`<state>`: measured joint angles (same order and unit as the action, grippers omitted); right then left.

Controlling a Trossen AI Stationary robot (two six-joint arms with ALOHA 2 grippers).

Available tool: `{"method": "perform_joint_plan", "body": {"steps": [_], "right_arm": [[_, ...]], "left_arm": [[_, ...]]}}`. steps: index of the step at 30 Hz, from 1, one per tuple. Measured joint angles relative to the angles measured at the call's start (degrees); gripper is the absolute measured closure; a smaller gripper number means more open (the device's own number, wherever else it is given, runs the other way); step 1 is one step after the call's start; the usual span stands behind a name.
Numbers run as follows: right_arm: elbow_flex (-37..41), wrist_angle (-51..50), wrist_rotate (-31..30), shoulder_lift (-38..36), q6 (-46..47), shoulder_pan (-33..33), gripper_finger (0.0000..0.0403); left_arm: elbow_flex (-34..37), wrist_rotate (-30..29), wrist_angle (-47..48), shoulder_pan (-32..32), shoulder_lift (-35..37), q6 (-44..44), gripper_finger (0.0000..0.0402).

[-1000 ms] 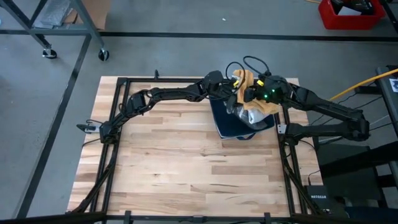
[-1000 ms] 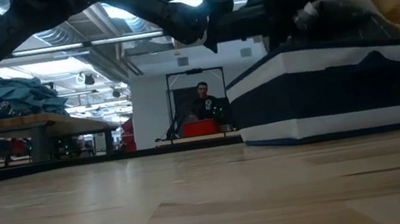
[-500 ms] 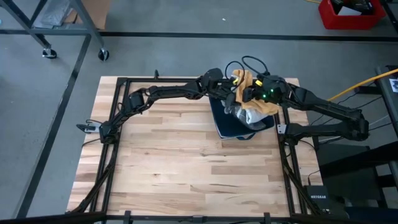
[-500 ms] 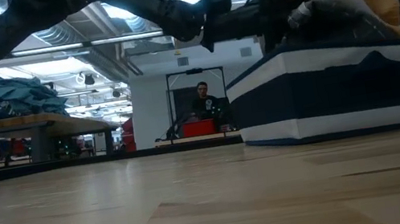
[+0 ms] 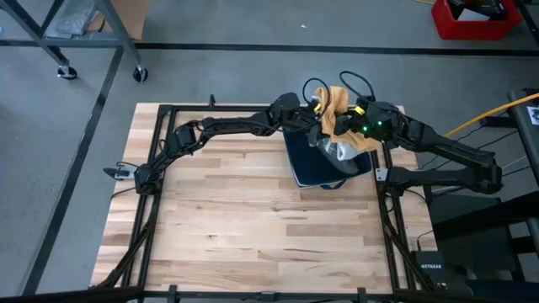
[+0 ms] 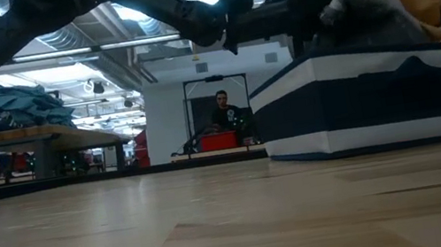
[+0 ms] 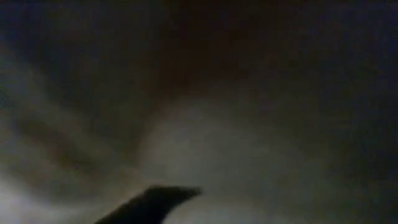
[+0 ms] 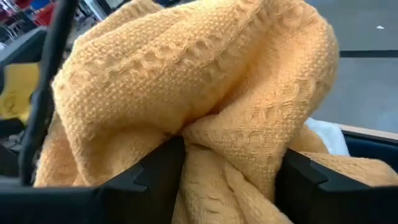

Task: Fold towel
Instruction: Put the stacked folded towels into the blue laundry organizer

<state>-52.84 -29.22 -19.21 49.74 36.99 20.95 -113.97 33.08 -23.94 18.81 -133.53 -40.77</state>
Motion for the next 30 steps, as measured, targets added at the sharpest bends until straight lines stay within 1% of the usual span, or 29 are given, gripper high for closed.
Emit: {"method": "perform_joint_plan", "body": {"steps": [7, 15, 23, 28, 30], "right_arm": [[0.00, 5.38, 0.38, 0.02, -1.74, 0.07, 0.0201], [0.00, 5.88, 1.93, 0.02, -1.48, 0.11, 0.0201], [0.00, 6.32, 2.08, 0.02, -1.44, 0.09, 0.0201], [0.00, 6.32, 1.57, 0.02, -1.35, 0.09, 0.0201], [0.00, 6.33, 0.07, 0.02, -1.24, 0.05, 0.0201]], "left_arm": [[0.00, -5.33, -1.96, -1.81, 0.00, 4.30, 0.0314], [0.00, -5.16, -2.44, -1.80, 0.00, 2.43, 0.0314], [0.00, -5.13, -2.22, -1.63, 0.00, 4.63, 0.0314], [0.02, -5.00, -2.18, -1.56, 0.00, 3.98, 0.0314], [0.02, -5.05, -2.16, -1.58, 0.00, 4.69, 0.0314]]}}
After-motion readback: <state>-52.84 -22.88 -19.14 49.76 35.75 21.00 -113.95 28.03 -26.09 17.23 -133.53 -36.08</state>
